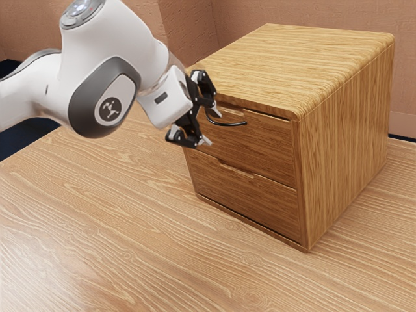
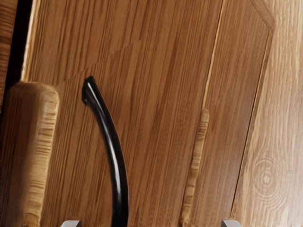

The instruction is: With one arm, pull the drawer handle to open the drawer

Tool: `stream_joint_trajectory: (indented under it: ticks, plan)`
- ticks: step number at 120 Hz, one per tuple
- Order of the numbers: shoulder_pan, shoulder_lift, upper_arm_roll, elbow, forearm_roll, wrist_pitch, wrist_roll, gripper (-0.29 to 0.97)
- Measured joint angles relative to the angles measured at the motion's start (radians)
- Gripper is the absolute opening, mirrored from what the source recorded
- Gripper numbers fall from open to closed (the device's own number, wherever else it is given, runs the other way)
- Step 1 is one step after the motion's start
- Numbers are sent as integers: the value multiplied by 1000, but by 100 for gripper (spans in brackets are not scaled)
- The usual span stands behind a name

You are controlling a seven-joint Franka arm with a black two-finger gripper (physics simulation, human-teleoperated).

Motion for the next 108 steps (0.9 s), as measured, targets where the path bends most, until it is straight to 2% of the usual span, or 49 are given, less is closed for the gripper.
stream_joint_trajectory:
  ticks: [30,64,84,108]
  plan:
    - [-4,21,3,-2,-1,6,14,31]
    - [-2,7,1,-7,-1,8,22,0]
    - [-2,-69,-3,-74,-1,12,24,-4]
    - [-3,-98,-2,-118,-10,18,25,-6]
